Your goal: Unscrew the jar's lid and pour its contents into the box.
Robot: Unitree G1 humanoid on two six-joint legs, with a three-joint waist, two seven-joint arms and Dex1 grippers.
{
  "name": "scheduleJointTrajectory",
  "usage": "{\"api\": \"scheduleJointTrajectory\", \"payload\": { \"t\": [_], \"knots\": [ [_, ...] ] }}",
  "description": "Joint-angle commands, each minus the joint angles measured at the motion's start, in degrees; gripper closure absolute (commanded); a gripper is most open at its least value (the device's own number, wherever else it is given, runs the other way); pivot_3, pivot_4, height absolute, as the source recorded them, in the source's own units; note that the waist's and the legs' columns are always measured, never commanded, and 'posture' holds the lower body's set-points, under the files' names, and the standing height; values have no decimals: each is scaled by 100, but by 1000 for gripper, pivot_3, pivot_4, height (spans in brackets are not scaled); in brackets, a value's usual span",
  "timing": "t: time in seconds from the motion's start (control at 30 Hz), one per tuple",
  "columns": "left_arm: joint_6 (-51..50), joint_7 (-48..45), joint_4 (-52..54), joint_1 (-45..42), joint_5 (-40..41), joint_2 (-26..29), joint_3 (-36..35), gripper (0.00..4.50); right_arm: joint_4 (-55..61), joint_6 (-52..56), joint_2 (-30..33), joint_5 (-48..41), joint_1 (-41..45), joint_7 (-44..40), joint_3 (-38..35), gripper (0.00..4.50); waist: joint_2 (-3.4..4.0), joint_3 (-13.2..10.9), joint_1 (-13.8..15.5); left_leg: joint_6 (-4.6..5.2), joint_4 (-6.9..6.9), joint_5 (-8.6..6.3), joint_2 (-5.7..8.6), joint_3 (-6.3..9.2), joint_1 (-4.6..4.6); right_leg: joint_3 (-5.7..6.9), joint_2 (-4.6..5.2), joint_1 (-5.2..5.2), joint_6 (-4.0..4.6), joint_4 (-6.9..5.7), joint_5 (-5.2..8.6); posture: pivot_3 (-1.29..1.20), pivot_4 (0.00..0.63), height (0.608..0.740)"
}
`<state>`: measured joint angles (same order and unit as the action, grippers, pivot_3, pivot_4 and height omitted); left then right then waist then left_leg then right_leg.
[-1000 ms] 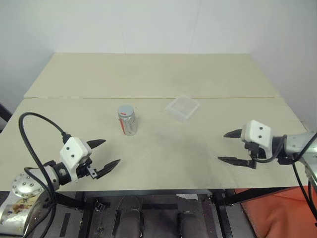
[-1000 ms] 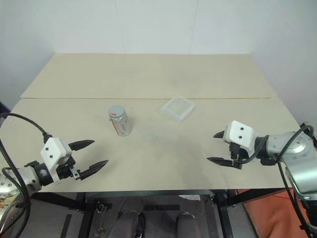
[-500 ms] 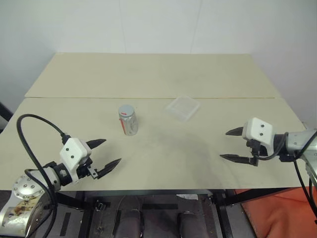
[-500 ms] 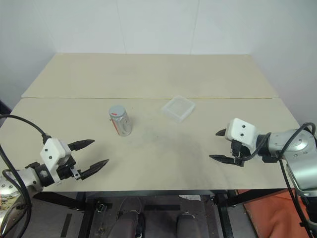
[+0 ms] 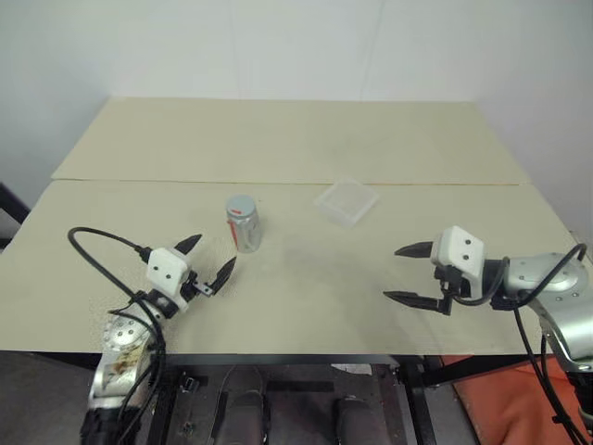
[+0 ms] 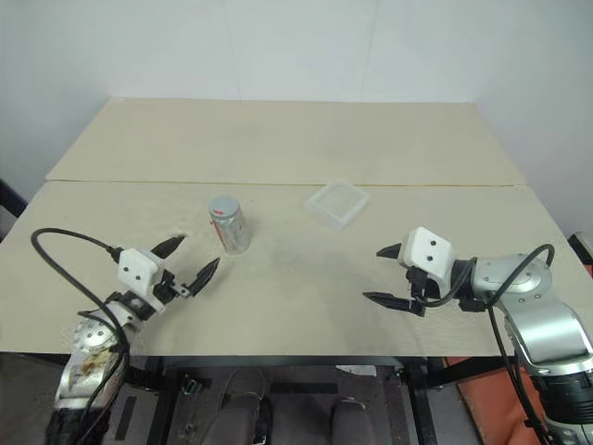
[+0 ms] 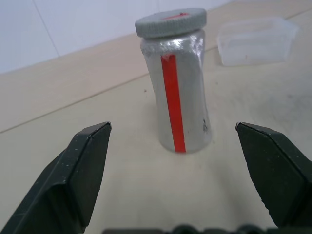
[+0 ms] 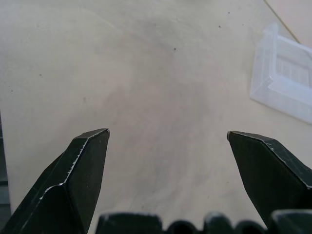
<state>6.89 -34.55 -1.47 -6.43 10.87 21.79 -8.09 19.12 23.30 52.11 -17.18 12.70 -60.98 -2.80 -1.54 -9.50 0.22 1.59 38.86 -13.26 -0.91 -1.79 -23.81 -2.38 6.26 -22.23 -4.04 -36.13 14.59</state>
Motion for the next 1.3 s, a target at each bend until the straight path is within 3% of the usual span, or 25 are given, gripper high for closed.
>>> {"api": "scheduleJointTrajectory", "payload": {
  "t": [0.03, 0.6, 0.97, 1.2, 1.27, 1.3],
  "knots": [
    [394, -225, -373, -306, 112, -24, 90, 39, 291, 85, 48, -128, -13, 91, -186, 0, 0, 0, -3, 0, -1, 0, 0, 0, 0, 0, 0, -1, 0, 1, 0, 0, 150, 740],
    [1288, -134, -2284, -1612, 117, -513, 168, 39, 652, 294, 110, -158, -203, 293, -347, 0, -1, 0, 34, 0, 5, 0, 3, 1, -2, 1, -1, 1, -7, -1, -4, 0, 150, 740],
    [1433, -391, -2650, -1873, 52, -495, 273, 39, 759, 387, 53, -132, -262, 515, -321, 0, -2, 0, 32, 0, 5, 0, 3, 1, -3, 1, -1, 0, -8, -1, -4, 0, 150, 740],
    [1543, -452, -2779, -1916, 147, -564, 213, 2167, 832, 417, 37, -184, -308, 596, -315, 0, -2, 0, 33, 0, 5, 0, 3, 2, -4, 1, -1, 1, -9, 1, -4, 0, 150, 740],
    [1508, -464, -2863, -1954, 138, -565, 224, 2614, 880, 451, 34, -212, -286, 620, -300, 0, -2, 0, 33, 0, 6, 0, 4, 2, -3, 1, -1, 1, -9, -1, -5, 0, 150, 740],
    [1506, -457, -2918, -1979, 113, -571, 240, 2613, 900, 465, 25, -230, -267, 631, -288, 0, -2, 0, 33, 0, 6, 1, 4, 2, -3, 1, -1, 1, -9, -2, -5, 0, 150, 740]
  ]
}}
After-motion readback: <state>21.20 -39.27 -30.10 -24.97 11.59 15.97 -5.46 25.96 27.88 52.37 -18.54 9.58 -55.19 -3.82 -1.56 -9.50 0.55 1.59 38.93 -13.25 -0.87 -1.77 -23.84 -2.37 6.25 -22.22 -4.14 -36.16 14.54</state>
